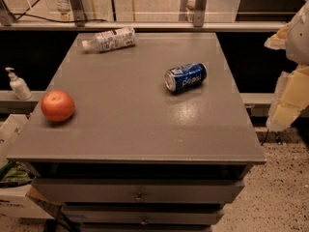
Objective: Pick apple
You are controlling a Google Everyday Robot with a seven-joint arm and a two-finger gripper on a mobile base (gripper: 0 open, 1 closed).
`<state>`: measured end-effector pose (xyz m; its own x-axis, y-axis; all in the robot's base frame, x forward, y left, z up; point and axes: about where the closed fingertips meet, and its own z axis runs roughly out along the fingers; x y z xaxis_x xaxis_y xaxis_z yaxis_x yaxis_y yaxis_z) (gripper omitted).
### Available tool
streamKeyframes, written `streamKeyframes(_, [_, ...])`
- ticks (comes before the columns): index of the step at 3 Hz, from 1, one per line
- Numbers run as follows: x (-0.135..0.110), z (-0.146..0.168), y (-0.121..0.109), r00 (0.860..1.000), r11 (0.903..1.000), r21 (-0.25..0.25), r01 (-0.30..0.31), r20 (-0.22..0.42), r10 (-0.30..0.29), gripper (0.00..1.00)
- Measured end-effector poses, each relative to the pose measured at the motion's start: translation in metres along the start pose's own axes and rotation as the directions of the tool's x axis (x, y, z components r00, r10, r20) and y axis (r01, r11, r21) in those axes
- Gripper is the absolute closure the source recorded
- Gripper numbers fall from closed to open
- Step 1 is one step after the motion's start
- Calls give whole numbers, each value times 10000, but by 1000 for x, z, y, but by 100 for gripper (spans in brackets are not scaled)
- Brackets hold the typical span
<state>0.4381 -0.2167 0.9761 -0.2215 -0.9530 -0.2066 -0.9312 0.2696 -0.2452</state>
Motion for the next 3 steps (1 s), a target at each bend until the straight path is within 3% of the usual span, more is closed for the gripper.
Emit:
streamKeyframes(1, [0,0,0,10000,10000,2,0,1,0,0])
streamKeyframes(2, [-22,4,-5,9978,9999,116,112,650,-119,0])
streamKeyframes(3, [-63,18,-4,9824,9990,94,441,1814,-451,0])
